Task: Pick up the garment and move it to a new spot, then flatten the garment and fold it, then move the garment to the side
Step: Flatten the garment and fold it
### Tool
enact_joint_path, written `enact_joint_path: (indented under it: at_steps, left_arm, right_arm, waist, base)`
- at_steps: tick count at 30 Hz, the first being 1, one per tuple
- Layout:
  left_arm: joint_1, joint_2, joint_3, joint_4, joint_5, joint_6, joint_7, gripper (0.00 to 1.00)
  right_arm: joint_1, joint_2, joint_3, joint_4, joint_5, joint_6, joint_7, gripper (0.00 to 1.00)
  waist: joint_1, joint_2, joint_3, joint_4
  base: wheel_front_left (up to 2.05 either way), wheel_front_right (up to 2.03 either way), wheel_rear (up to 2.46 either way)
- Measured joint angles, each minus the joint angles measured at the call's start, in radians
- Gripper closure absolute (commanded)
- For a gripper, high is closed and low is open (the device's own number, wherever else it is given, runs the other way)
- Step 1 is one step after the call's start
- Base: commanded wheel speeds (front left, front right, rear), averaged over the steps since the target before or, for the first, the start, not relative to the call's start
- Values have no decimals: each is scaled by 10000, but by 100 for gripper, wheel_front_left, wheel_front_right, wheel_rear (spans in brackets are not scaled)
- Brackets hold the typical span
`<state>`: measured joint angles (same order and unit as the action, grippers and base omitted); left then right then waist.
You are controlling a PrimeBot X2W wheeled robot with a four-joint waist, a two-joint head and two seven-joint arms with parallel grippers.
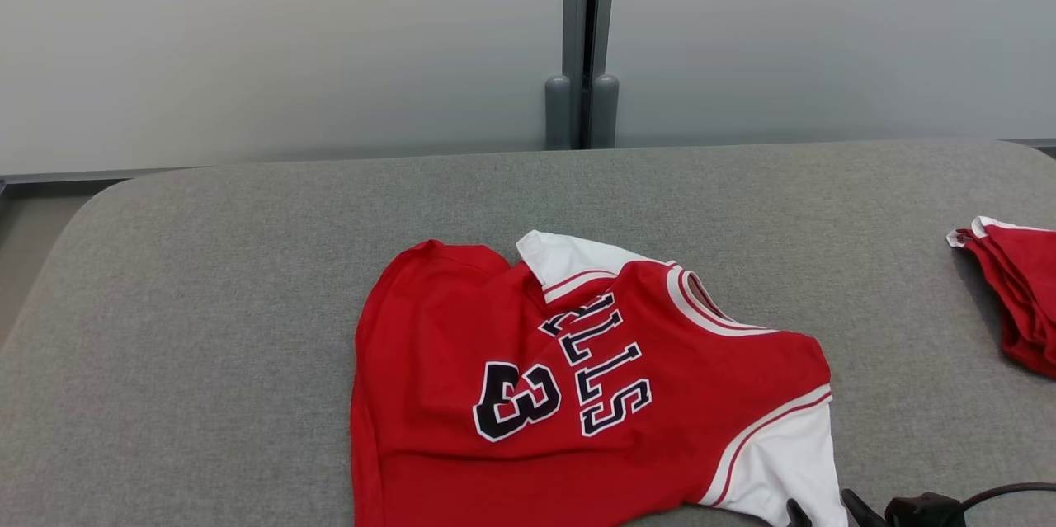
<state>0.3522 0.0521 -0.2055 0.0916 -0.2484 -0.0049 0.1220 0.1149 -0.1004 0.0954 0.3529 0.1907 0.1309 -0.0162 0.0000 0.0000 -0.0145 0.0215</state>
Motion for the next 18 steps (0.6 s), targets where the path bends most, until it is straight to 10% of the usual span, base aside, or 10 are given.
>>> enact_joint_path:
  at_steps: [12,15,17,18]
  left_arm:
    - [-278,12,-79,157,-79,209,-194,0]
    - [-379,12,-96,234,-98,238,-272,35]
    - [-407,12,-100,244,-104,297,-263,51]
    - [-412,15,-98,232,-105,324,-253,51]
  right_arm:
    - [-514,48,48,339,157,0,376,0]
    - [-656,65,192,410,295,0,458,1]
    - [-700,59,272,439,408,0,508,47]
    - [-705,46,280,453,420,0,510,47]
  waist:
    - [0,0,638,42]
    - [0,0,709,56]
    - [0,0,723,76]
    - [0,0,721,89]
  base:
    - [0,0,0]
    - [0,0,0]
    - [0,0,0]
    - [0,0,0]
